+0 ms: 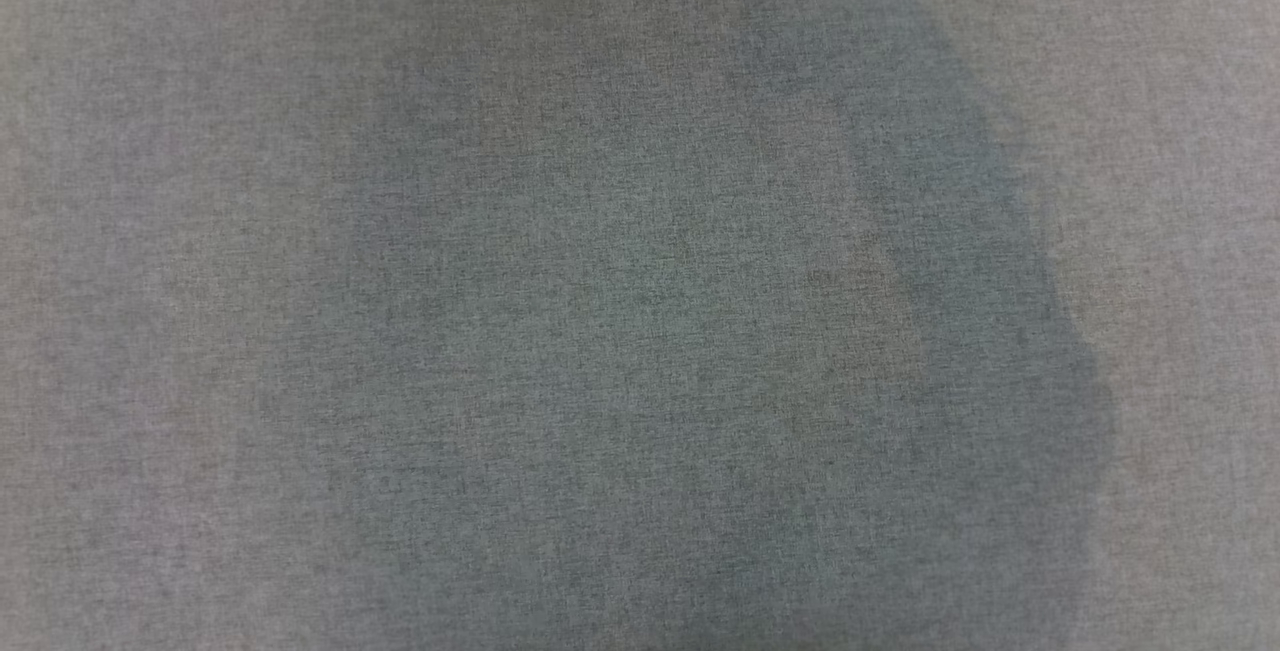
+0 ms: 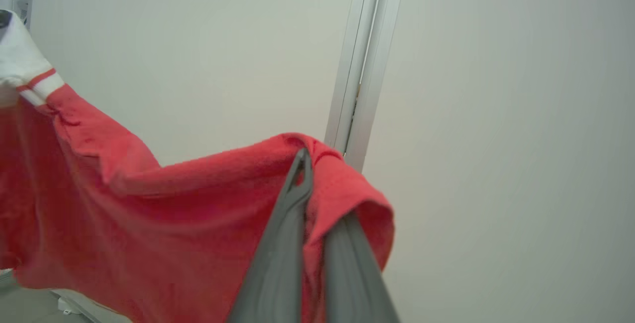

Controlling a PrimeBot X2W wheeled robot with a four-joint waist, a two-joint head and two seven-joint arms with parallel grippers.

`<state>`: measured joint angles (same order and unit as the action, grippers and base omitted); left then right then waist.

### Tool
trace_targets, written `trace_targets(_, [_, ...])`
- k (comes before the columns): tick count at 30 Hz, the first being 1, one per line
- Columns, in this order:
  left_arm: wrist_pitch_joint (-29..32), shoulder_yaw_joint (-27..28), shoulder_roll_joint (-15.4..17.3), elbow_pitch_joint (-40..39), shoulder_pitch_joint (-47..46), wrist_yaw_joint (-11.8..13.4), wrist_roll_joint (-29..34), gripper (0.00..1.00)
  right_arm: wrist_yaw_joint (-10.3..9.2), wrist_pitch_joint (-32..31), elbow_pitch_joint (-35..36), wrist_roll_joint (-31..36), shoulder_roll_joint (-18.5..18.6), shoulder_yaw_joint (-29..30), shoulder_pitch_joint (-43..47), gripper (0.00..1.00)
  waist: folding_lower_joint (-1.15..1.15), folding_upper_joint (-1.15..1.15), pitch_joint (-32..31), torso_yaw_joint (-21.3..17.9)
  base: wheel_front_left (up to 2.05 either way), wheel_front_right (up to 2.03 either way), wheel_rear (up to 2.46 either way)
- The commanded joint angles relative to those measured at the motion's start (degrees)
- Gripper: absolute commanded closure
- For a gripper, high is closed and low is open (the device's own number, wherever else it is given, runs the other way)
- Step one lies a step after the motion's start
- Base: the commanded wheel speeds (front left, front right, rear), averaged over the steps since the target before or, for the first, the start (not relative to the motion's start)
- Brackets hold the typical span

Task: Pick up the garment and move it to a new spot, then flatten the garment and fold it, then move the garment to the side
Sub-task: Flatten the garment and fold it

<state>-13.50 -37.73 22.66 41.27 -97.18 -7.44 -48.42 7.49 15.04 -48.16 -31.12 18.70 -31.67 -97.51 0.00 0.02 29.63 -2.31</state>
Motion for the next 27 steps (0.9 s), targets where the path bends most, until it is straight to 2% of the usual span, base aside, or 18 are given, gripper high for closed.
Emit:
trace_targets(1, [-0.48, -1.87, -0.29, 0.18, 1.27, -0.06, -0.76, 1.00, 0.01, 0.16, 0.48, -0.88, 0.41, -1.01, 1.75, 1.00, 0.00, -0.02, -0.10, 0.07, 0.00, 0.00, 0.00])
trace_targets(6, [-1.41, -5.26, 0.24, -0.34, 6.97, -0.06, -4.19, 1.00, 0.01, 0.15, 3.14, -3.66, 1.50, -3.11, 8.64, 1.00, 0.00, -0.02, -0.08, 0.25, 0.00, 0.00, 0.00])
trace_targets(11, [-1.73, -5.47, 0.86, -2.99, 16.49, -0.06, -6.84, 1.00, 0.01, 0.16, 7.28, -5.23, 2.85, -5.06, 17.89, 1.00, 0.00, -0.02, -0.36, 0.67, 0.00, 0.00, 0.00])
trace_targets(14, [-1.72, -2.22, 1.35, -5.69, 24.11, -0.06, -6.17, 1.00, 0.01, 0.17, 10.21, -5.99, 3.74, -5.07, 23.98, 1.00, 0.00, -0.02, -1.23, 1.09, 0.00, 0.00, 0.00])
trace_targets(15, [-1.72, -2.22, 1.35, -5.69, 24.11, -0.06, -6.17, 1.00, 0.01, 0.17, 10.21, -5.99, 3.74, -5.07, 23.98, 1.00, 0.00, -0.02, -1.23, 1.09, 0.00, 0.00, 0.00])
trace_targets(22, [-1.74, 7.10, 0.35, -13.60, 43.27, -0.06, -2.32, 1.00, 0.01, 0.17, 17.33, -6.78, 5.70, -5.97, 39.18, 1.00, 0.00, -0.02, -4.44, 1.47, 0.00, 0.00, 0.00])
trace_targets(27, [-1.70, 11.80, 0.03, -18.54, 57.03, -0.06, 0.32, 1.00, 0.01, 0.17, 21.90, -6.69, 6.52, -8.00, 48.52, 1.00, 0.00, -0.02, -6.52, 0.76, 0.00, 0.00, 0.00])
